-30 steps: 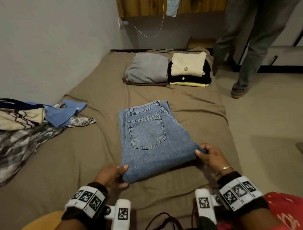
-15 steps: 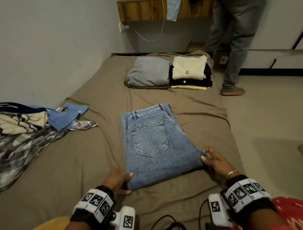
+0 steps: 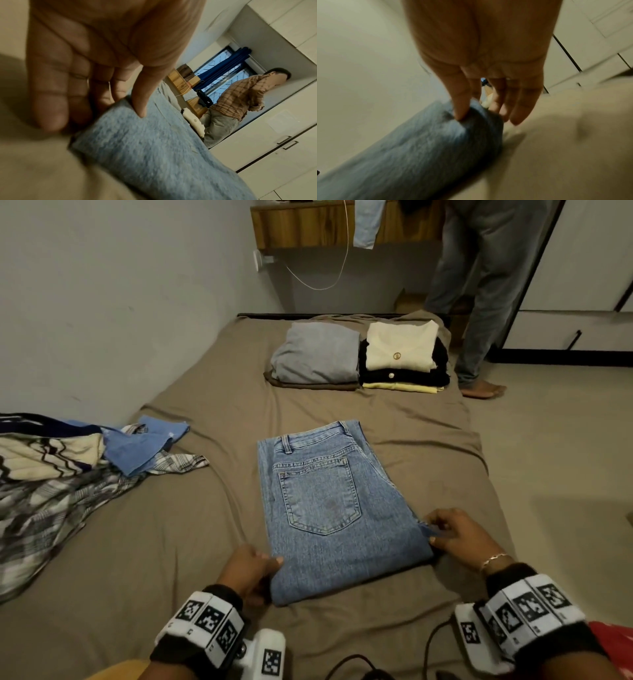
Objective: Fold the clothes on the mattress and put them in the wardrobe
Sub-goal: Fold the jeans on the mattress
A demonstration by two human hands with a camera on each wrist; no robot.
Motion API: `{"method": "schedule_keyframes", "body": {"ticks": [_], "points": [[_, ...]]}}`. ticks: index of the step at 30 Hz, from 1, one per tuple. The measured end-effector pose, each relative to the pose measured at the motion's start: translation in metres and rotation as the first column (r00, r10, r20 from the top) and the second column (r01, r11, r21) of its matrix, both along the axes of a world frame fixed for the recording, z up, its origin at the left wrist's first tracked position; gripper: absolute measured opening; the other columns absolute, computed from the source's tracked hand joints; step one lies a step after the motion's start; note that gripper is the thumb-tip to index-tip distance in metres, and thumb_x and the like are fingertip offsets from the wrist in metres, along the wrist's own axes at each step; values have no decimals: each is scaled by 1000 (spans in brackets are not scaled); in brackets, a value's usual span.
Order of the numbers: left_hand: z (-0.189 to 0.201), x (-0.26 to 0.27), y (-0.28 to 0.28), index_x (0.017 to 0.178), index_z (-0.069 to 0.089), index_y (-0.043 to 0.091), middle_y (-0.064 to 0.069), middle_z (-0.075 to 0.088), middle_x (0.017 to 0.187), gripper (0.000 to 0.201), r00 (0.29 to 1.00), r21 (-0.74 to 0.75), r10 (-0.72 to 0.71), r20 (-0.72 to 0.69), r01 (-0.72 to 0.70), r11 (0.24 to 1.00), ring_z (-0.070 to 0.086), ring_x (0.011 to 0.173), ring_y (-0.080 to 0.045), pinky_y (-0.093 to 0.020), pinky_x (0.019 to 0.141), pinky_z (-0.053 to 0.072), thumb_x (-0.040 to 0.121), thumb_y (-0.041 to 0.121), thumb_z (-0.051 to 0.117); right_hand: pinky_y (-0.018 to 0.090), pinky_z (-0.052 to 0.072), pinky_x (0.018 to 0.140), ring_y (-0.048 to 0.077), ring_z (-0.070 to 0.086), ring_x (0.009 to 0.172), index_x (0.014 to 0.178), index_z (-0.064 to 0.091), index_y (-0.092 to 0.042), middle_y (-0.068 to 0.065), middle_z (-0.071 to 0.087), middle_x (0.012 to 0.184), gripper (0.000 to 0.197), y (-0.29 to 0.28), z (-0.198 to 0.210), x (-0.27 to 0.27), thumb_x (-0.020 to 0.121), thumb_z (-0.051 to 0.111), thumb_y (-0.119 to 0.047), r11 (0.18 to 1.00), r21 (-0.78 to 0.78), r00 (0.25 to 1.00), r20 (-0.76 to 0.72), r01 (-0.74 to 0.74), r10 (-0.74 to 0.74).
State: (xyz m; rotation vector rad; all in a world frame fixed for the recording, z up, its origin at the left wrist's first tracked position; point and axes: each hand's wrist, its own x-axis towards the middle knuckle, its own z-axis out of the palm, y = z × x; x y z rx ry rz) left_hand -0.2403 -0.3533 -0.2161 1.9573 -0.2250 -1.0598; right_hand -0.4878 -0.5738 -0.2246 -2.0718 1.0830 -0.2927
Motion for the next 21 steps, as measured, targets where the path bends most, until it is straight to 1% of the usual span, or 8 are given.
{"method": "schedule_keyframes", "body": {"ticks": [3, 5, 7, 9, 11, 13, 17, 21], "points": [[7, 17, -19, 63, 38, 12, -4, 41, 49, 35, 995, -61, -38, 95, 44, 997, 38, 36, -13, -17, 35, 30, 86, 8, 63, 10, 41, 59, 9, 58, 72, 87, 58, -8, 4, 56, 77, 8, -13, 22, 21, 90, 53, -2, 977, 198, 972, 201, 84, -125], [9, 28, -34, 59, 37, 13, 0, 38, 42, 38, 987, -71, -67, 143, 78, 994, 36, 35, -14, -17, 38, 29, 84, 12, 67, 8, 35, 45, 3, 50, 50, 71, 52, -12, 3, 49, 64, 23, -15, 26, 41, 94, 49, -15, 958, 284, 990, 122, 39, -76], [9, 37, -46, 62, 38, 14, -3, 37, 47, 38, 985, -82, -61, 163, 75, 994, 35, 41, -15, -19, 42, 28, 81, 8, 70, 18, 41, 57, 11, 54, 67, 74, 54, -18, 2, 56, 75, 21, -15, 17, 56, 93, 53, -27, 979, 196, 996, -54, -54, 66], [4, 42, -53, 66, 36, 13, -6, 36, 53, 38, 984, -82, -63, 166, 78, 994, 34, 42, -15, -16, 33, 27, 79, -3, 68, 28, 43, 78, 21, 58, 92, 95, 60, -12, 6, 62, 98, 32, -14, 3, 60, 90, 51, -43, 986, 51, 971, -175, -159, 165], [-2, 42, -54, 68, 34, 12, -7, 36, 56, 38, 986, -80, -47, 161, 60, 995, 35, 45, -16, -13, 27, 26, 81, -8, 63, 34, 42, 90, 27, 56, 106, 115, 56, -4, 13, 61, 114, 45, -12, -3, 59, 91, 50, -42, 985, -8, 974, -150, -174, 171], [-12, 43, -53, 70, 35, 13, -8, 38, 59, 35, 988, -68, -25, 154, 36, 997, 38, 48, -17, -14, 27, 30, 83, -6, 61, 33, 40, 92, 28, 54, 110, 121, 54, -4, 17, 59, 119, 39, -12, -4, 60, 94, 50, -32, 986, -53, 979, -140, -156, 147], [-18, 50, -49, 78, 37, 15, -9, 47, 73, 33, 986, -50, 18, 169, -10, 999, 47, 60, -21, -22, 36, 39, 81, 2, 68, 32, 38, 89, 31, 52, 111, 119, 50, -6, 19, 55, 119, 70, -11, -1, 66, 78, 35, -61, 985, -64, 939, -319, -157, 129], [1, 51, -41, 72, 43, 7, -9, 47, 63, 35, 992, 33, -114, 57, 112, 993, 49, 56, -21, -27, 44, 46, 77, 19, 75, 30, 41, 81, 28, 54, 100, 115, 47, -7, 11, 52, 109, 61, -26, 10, 69, 79, 64, -52, 1000, 17, 918, -397, 21, -12]]}}
